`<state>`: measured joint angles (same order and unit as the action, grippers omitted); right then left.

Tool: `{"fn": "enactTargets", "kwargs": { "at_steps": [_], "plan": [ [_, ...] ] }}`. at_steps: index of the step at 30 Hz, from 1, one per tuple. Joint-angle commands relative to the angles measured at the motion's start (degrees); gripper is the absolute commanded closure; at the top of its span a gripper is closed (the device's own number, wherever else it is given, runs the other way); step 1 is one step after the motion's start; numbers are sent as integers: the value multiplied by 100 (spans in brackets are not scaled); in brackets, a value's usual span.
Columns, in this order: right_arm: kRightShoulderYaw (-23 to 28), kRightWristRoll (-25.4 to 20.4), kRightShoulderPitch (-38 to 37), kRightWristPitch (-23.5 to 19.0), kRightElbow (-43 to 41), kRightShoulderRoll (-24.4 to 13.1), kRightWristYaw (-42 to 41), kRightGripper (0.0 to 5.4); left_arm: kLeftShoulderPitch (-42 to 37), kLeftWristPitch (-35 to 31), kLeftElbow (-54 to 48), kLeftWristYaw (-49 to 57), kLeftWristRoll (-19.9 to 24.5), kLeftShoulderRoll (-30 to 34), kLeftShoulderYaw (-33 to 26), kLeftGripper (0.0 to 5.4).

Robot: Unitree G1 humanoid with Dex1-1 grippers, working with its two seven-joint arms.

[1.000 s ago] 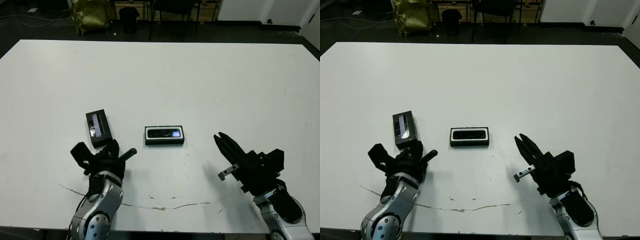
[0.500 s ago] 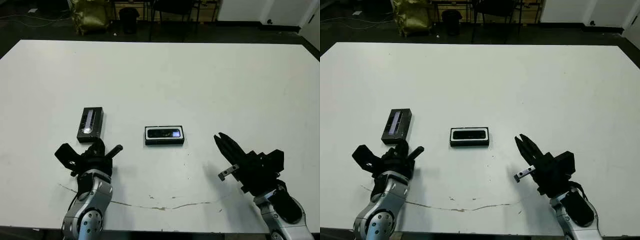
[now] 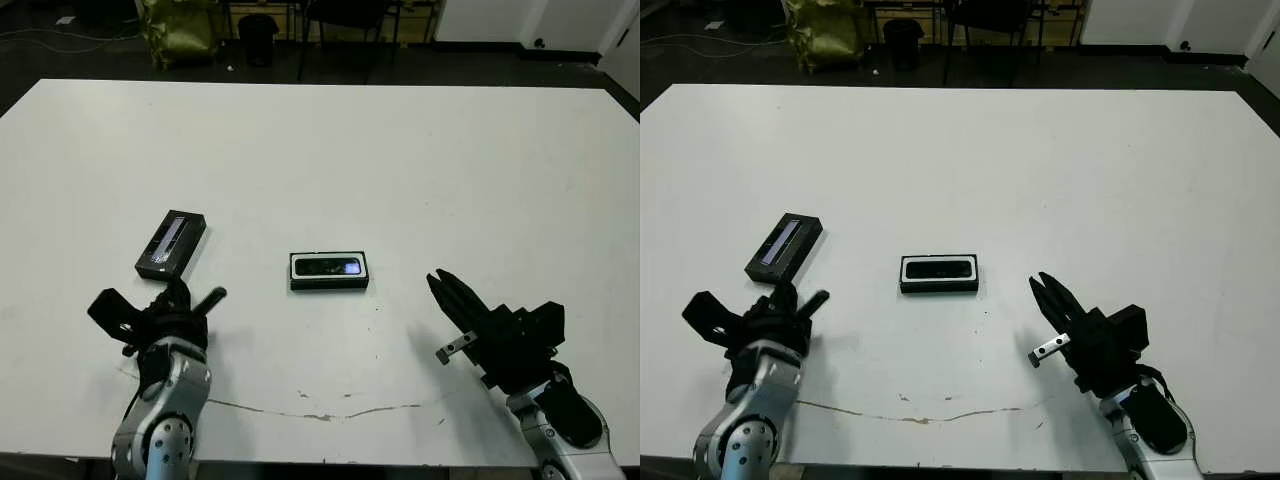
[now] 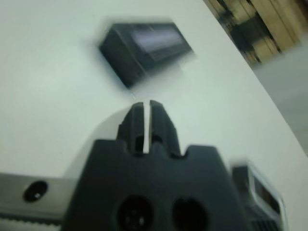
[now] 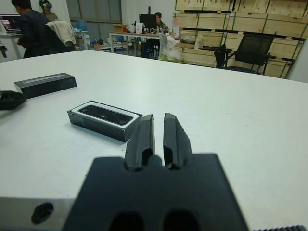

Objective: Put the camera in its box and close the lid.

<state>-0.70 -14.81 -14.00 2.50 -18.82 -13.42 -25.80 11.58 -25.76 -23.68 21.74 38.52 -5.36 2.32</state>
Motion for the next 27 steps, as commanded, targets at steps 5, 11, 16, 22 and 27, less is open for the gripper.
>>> {"fn": "enactTargets", "kwargs": {
  "at_steps": [5, 11, 16, 22, 27],
  "plan": [
    [-41, 44, -61, -92, 41, -57, 18, 539, 135, -1742, -893, -2343, 338, 2141, 564, 540],
    [-59, 61, -40, -14, 83, -69, -11, 539, -291, -1792, -1518, -3943, 31, 3529, 640, 540],
    [-45, 13, -15, -28, 113, -69, -41, 539, 44, -1187, -2090, -3567, -392, 3274, 1, 540],
    [-34, 15, 32, 40, 176, -68, -91, 540, 136, -851, -2583, -2722, -791, 2761, -873, 531],
    [-31, -33, 74, 101, 241, -53, -142, 540, -76, -949, -2526, -2196, -681, 2381, -1420, 430]
  ]
}}
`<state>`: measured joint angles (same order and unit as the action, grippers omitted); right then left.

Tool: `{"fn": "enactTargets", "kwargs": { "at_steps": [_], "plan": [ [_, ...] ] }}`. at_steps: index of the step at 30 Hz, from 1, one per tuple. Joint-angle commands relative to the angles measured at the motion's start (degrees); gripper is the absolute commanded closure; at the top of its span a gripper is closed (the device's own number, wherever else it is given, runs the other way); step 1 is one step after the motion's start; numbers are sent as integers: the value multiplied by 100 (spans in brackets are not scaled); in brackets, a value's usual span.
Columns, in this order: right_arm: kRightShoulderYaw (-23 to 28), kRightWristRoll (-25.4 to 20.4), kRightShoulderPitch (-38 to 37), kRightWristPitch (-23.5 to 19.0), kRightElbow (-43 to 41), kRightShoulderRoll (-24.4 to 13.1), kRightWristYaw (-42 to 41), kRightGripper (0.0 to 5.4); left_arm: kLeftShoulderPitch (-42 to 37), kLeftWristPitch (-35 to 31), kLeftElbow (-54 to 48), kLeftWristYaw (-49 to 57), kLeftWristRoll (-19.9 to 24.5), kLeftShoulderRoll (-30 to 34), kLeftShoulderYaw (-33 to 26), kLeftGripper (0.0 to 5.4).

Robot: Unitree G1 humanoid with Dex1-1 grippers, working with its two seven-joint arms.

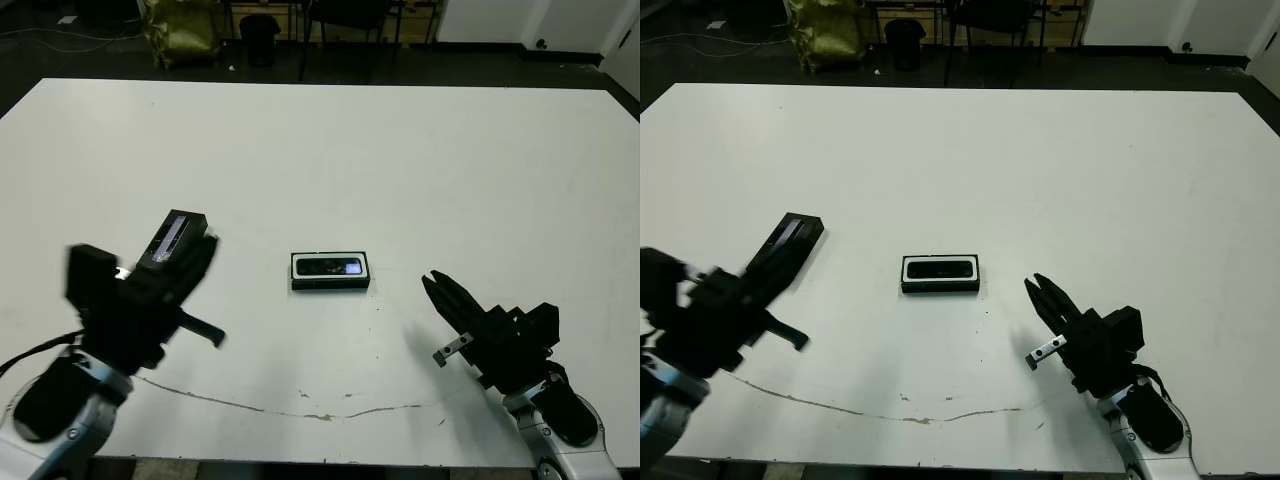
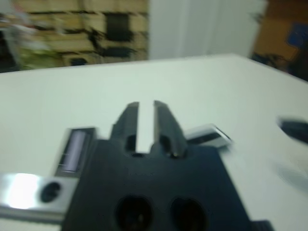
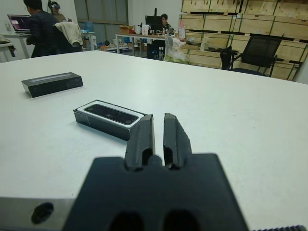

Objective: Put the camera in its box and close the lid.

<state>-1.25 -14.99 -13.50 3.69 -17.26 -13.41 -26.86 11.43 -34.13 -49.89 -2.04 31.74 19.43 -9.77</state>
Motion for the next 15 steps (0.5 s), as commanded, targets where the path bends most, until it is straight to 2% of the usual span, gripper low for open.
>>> {"fn": "enactTargets", "kwargs": {
  "at_steps": [1, 6, 10, 15],
  "plan": [
    [23, 8, 26, -33, 71, -57, -16, 540, -104, -100, 178, 203, -20, -114, -276, 407],
    [28, 17, 18, -180, -38, -80, 44, 540, -245, 330, 775, -23, -132, -251, -413, 288],
    [32, 47, 30, -133, -21, -89, 26, 540, -322, 677, 1339, -566, -131, -155, -380, 189],
    [32, 24, 0, -345, -156, -96, 92, 540, -453, 495, 1814, -1330, 117, 210, -400, 66]
  ]
}}
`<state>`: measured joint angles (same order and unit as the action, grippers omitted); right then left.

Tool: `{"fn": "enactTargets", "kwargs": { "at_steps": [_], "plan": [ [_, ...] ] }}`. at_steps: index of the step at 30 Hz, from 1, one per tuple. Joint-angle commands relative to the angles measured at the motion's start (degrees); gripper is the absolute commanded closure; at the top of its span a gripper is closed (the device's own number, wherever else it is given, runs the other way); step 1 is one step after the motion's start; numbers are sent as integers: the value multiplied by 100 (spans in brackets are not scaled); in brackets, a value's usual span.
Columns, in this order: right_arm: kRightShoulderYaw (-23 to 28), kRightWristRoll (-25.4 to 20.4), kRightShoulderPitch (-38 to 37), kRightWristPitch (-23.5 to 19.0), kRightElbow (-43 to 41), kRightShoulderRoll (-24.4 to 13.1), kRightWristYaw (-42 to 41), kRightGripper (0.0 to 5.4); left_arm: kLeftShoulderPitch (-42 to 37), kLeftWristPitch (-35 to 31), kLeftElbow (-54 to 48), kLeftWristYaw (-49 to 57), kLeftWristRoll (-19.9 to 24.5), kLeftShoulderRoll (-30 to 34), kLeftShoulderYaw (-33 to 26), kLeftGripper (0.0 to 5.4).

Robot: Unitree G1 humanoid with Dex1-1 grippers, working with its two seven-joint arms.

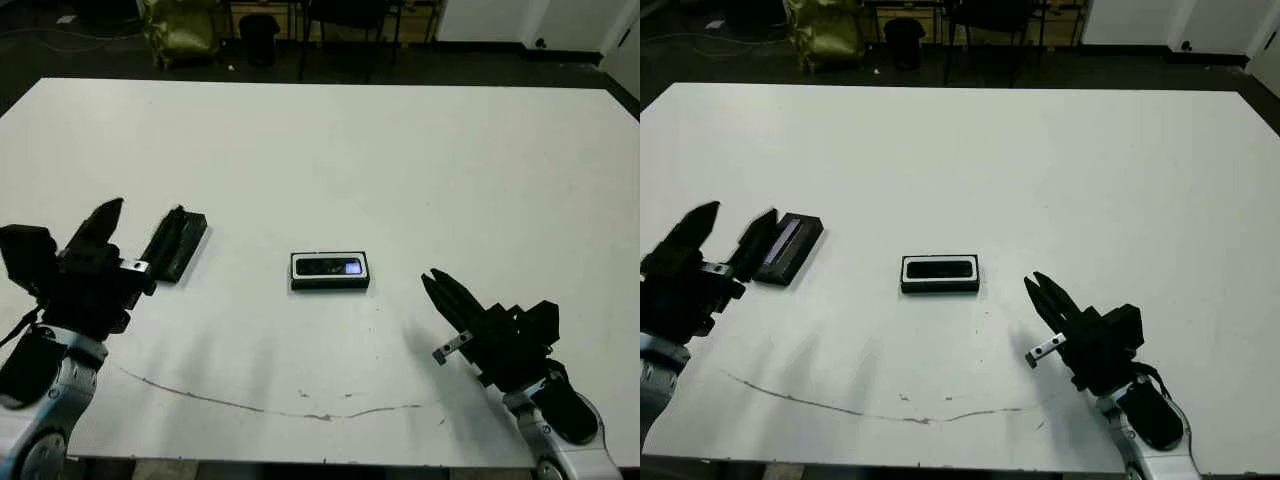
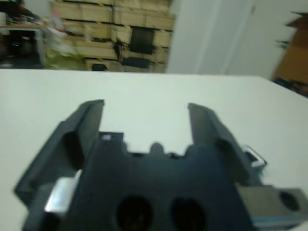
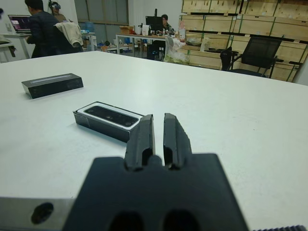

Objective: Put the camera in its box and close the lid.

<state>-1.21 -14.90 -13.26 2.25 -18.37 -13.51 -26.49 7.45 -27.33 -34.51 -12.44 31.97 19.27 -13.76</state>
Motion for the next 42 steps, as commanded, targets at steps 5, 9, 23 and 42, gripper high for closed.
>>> {"fn": "enactTargets", "kwargs": {
  "at_steps": [5, 9, 23, 42],
  "plan": [
    [34, 55, 5, 60, 118, -71, -29, 540, -210, -430, 683, -709, 374, 393, -26, 1],
    [26, 29, -39, 1, 92, -63, 8, 540, -308, -543, 962, -871, 424, 428, -4, 1],
    [42, -55, -24, 369, 404, -22, -131, 540, -534, -210, 1723, -290, -258, -81, 23, 1],
    [31, -38, -72, 438, 411, -48, -132, 540, -831, -528, 2280, -524, -594, 108, 133, 1]
  ]
}}
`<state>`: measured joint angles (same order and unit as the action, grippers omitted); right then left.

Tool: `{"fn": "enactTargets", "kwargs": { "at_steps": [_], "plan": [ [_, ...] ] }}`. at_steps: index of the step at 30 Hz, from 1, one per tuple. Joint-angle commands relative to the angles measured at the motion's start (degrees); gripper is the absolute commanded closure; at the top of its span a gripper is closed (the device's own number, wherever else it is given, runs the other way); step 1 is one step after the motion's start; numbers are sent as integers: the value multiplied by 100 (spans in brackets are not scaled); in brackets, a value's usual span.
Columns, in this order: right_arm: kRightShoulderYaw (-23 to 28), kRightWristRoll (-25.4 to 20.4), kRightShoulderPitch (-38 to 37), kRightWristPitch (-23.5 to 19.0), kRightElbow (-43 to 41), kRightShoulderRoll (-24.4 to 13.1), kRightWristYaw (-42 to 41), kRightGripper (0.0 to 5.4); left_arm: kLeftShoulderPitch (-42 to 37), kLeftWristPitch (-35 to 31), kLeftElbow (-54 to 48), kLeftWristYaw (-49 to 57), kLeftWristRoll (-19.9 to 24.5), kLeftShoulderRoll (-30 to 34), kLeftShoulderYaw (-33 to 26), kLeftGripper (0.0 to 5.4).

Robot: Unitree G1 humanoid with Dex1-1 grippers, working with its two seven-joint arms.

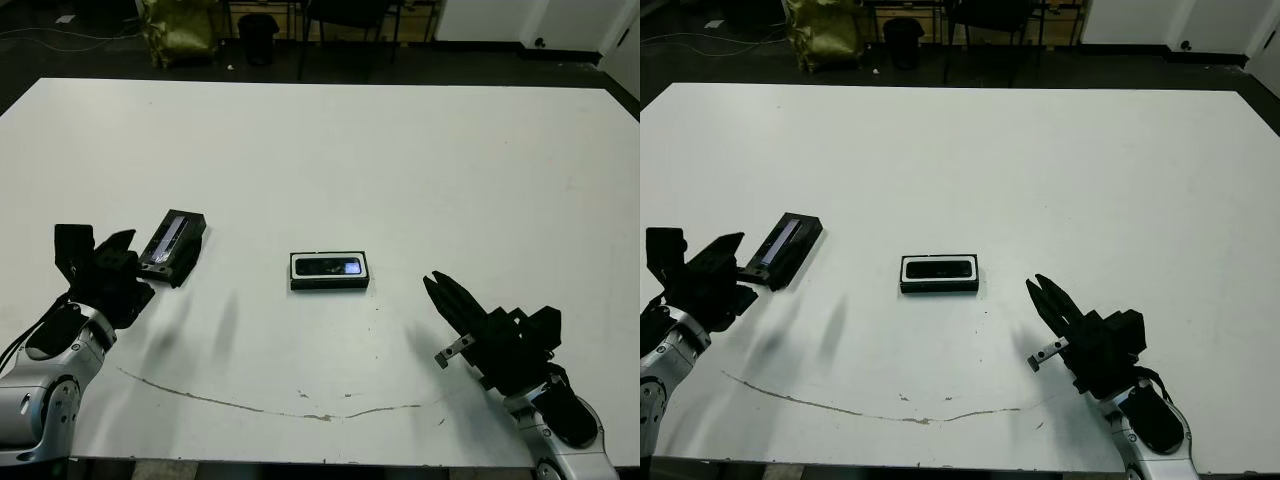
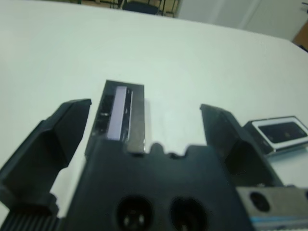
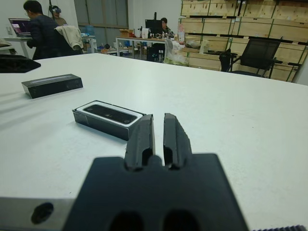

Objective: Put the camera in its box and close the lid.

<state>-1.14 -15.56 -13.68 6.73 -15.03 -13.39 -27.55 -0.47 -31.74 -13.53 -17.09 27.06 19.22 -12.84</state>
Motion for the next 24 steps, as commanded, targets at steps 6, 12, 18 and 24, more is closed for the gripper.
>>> {"fn": "enactTargets", "kwargs": {
  "at_steps": [6, 12, 18, 24],
  "plan": [
    [38, 43, -71, -76, 19, -56, 16, 540, -107, -156, 374, -126, -118, 164, 52, 1],
    [50, 43, -89, -158, -34, -70, 53, 540, -161, -150, 547, 14, -237, 80, 57, 1],
    [60, -14, -92, -219, -44, -72, 26, 540, -183, -4, 733, 47, -590, 142, 170, 1],
    [75, -42, -72, -173, 39, -54, -29, 540, -241, -161, 762, 272, -848, 73, 206, 1]
  ]
}}
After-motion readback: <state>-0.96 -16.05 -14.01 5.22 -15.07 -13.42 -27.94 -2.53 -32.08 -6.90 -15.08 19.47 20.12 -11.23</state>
